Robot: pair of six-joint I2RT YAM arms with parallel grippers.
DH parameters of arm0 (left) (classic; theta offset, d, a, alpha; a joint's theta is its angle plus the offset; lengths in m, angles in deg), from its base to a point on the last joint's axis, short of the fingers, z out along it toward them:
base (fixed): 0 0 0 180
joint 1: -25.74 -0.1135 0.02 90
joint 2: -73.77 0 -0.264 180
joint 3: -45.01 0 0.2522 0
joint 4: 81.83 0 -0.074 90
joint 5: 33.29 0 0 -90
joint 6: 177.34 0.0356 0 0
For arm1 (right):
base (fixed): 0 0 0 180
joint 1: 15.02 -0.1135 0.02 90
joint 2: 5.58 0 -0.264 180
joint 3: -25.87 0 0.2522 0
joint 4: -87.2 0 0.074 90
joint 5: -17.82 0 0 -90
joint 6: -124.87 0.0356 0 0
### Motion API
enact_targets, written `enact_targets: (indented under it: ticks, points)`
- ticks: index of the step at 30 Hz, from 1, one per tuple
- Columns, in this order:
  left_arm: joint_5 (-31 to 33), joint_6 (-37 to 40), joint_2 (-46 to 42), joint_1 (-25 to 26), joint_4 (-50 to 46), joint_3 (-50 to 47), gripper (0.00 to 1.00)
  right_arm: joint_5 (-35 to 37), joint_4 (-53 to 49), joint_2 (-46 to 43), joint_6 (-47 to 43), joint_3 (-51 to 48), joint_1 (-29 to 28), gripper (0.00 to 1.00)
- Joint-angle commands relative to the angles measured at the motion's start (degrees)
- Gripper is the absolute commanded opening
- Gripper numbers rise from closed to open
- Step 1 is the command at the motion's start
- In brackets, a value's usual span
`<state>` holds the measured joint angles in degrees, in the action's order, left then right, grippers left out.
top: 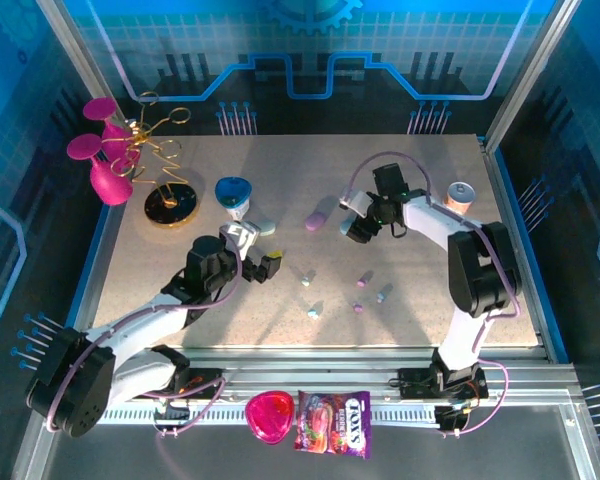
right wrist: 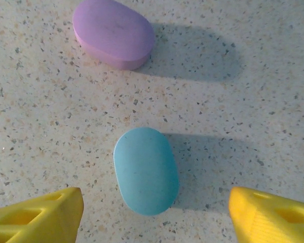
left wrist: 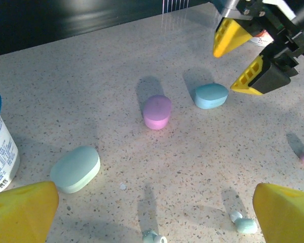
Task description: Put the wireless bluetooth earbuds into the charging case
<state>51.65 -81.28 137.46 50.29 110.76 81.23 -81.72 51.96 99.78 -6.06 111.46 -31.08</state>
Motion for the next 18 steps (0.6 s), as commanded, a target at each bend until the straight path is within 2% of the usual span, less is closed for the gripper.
enact_targets:
  ticks: [1, 5, 13, 18]
  points:
    - [-1.9, 1.3, 0.6, 0.5, 0.5, 2.4, 0.99, -1.9, -9.0, 3.9, -3.8, 4.7, 0.1, 0.76]
    - [-1.8, 2.2, 0.2, 0.7, 0.1, 2.3, 0.99, -2.1, -11.8, 7.4, -4.9, 8.1, 0.4, 0.75]
    - [-1.9, 2.1, 0.4, 0.7, 0.1, 2.2, 0.99, -2.5, -14.4, 11.3, -5.1, 11.3, 1.2, 0.6]
    - [-2.1, 1.8, 0.7, 0.8, 0.5, 2.2, 0.99, -2.3, -15.3, 13.2, -5.7, 13.1, 1.4, 0.59]
